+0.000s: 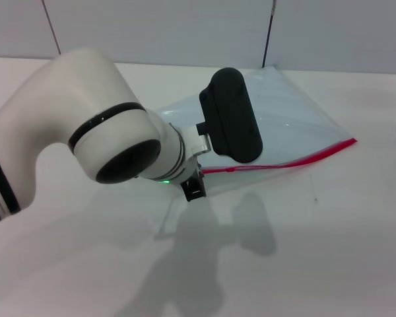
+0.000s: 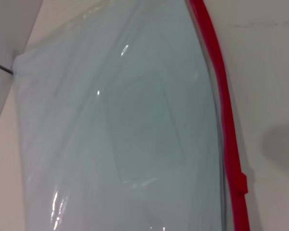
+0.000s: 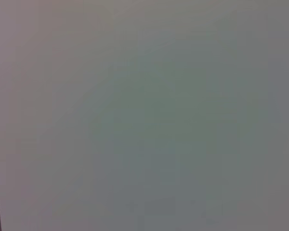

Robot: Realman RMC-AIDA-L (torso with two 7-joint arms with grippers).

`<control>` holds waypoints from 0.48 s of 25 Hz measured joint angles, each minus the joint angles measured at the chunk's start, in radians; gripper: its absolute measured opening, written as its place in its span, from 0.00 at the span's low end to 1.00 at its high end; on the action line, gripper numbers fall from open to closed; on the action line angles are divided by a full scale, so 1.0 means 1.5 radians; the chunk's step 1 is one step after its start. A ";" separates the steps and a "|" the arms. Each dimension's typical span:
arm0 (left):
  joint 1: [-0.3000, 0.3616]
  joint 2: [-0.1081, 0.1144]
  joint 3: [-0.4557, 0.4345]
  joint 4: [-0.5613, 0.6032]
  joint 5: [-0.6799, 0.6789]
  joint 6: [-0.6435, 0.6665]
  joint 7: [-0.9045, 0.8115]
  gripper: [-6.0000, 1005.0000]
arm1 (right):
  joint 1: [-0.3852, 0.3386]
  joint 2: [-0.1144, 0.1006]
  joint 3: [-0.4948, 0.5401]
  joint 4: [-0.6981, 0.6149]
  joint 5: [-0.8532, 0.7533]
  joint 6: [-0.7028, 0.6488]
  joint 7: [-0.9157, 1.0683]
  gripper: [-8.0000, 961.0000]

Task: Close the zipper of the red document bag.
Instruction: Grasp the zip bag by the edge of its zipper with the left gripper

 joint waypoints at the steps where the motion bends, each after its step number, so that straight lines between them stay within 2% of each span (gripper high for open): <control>1: -0.001 0.000 -0.001 0.000 0.000 0.000 -0.002 0.08 | 0.000 0.000 0.000 0.000 0.000 0.000 0.000 0.71; 12: -0.002 0.001 -0.042 -0.006 0.000 0.000 -0.035 0.06 | -0.002 0.000 0.000 0.000 0.000 0.000 0.000 0.71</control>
